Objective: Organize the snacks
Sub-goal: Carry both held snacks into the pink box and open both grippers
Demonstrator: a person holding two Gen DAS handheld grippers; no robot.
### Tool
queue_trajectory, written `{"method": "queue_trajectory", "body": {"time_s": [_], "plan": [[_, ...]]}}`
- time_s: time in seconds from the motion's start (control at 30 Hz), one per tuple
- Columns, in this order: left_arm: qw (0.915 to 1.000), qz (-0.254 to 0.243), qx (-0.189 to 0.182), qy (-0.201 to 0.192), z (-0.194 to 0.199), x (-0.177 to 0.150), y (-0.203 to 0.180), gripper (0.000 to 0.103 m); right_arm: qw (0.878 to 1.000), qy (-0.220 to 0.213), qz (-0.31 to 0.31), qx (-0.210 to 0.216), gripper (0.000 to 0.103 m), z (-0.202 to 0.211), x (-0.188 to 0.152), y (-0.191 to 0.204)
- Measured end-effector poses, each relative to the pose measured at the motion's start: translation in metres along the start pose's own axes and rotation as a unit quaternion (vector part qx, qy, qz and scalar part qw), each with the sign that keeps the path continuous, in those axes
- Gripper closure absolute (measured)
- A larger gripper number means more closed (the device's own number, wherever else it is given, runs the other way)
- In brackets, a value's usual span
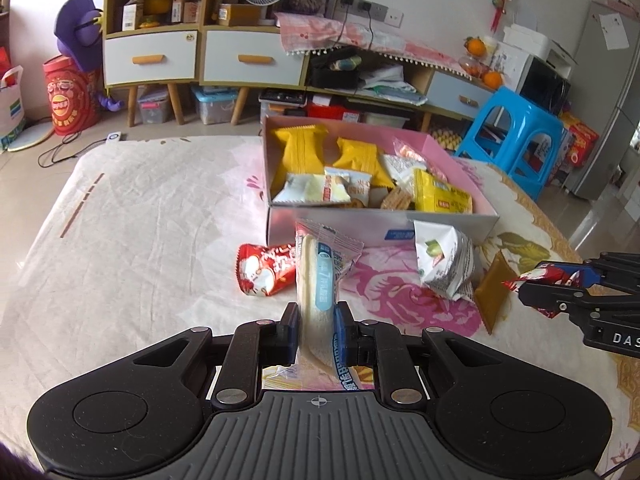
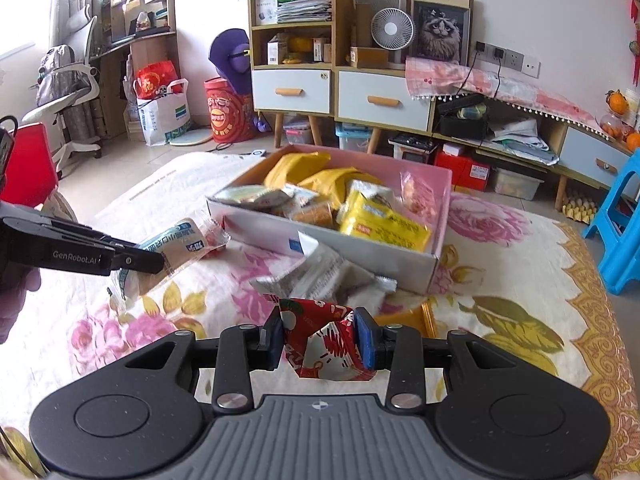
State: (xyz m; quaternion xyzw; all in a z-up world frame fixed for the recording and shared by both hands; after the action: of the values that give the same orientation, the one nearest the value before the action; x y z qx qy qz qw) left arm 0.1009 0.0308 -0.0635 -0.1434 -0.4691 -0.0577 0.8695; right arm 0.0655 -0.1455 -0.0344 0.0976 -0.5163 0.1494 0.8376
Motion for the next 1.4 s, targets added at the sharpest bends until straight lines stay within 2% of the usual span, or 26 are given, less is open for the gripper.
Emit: {"method": "queue_trajectory", "body": {"time_s": [0.67, 0.9, 1.1, 1.4], "plan": [[0.998, 0.047, -0.001, -0.043, -0.005, 0.047, 0.003, 0.088, 0.999, -0.037, -0.036, -0.007, 0.076, -0.028, 0.051, -0.006], [0.9968, 0.065, 0.004, -0.048, -0.03, 0.062, 0.0, 0.088, 0.995, -0.044, -0.087, -0.027, 0.076, -0.046, 0.065, -0.026], [0.9948, 0.091, 0.015, -0.043, -0.061, 0.066, -0.003, 0.088, 0.985, -0.038, -0.161, -0.052, 0.076, -0.071, 0.066, -0.05], [0.9949, 0.087, 0.023, -0.046, -0.095, 0.066, -0.008, 0.088, 0.977, -0.037, -0.191, -0.082, 0.076, -0.103, 0.064, -0.076]]}}
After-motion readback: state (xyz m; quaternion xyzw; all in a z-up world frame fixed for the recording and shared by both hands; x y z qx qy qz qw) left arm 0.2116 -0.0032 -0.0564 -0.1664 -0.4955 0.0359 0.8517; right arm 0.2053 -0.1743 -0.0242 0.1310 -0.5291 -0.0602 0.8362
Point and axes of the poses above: each gripper's, at about its wrist camera, not at the fingertips, and z roughly against the way its jaws point, y to its left, x to its top, the point moved 7 cm from there along -z, roughly the way its jaws point, and after that the axes turned 12 degrees about -y, right-handed, at the moved point
